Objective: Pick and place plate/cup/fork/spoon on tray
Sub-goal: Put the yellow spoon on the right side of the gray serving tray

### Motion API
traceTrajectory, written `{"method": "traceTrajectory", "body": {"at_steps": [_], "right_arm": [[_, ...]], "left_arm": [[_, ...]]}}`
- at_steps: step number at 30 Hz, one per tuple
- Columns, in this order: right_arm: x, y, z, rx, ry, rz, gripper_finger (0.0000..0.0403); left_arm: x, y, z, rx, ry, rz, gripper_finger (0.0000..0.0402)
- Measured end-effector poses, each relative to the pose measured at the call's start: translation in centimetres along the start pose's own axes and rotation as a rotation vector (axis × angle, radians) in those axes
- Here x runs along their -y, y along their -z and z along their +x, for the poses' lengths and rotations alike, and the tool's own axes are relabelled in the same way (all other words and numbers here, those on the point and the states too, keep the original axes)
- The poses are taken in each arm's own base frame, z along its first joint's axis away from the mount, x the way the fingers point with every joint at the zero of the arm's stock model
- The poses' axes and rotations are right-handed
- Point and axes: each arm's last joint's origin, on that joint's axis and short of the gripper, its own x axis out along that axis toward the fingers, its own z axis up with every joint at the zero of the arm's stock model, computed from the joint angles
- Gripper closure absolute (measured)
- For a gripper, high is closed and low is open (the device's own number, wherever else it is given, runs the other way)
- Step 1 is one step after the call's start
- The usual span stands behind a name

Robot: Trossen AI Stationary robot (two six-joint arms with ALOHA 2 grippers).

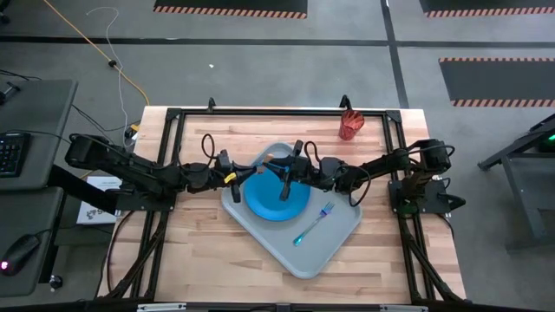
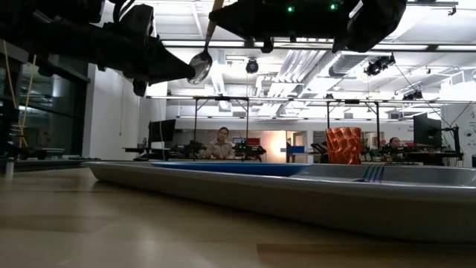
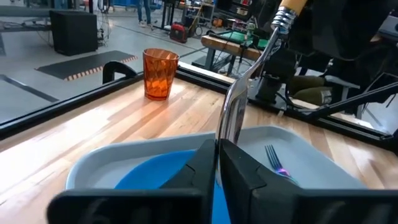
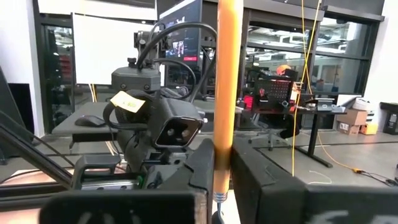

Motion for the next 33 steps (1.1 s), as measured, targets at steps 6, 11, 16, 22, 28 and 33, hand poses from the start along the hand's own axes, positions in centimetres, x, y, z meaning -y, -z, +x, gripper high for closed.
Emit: {"method": "traceTrajectory", "body": {"at_steps": [6, 11, 16, 22, 28, 33], "right_arm": [[0.1, -0.1, -0.1, -0.014, 0.012, -0.012, 0.0393], [0.3, -0.4, -0.3, -0.067, 0.047, -0.046, 0.0397], [0.3, -0.5, -0.3, -0.078, 0.046, -0.056, 0.0397], [0.3, -0.5, -0.5, -0.063, 0.026, -0.048, 0.0397], [0.6, -1.9, -1.3, 0.164, -0.005, -0.009, 0.0397], [1.6, -2.8, -1.6, 0.434, -0.047, 0.039, 0.0397]], "left_arm": [[-0.2, 0.0, -0.2, -0.021, -0.037, 0.08, 0.0335], [-0.7, -0.8, -1.3, -0.025, -0.104, 0.124, 0.0279], [-1.1, -1.9, -2.7, -0.026, -0.125, 0.137, 0.0226], [-1.7, -2.6, -4.5, 0.045, -0.098, 0.097, 0.0182], [-3.6, -0.3, -6.8, 0.325, -0.019, -0.035, 0.017], [-3.6, -0.5, -6.7, 0.38, 0.038, -0.113, 0.0172]]}}
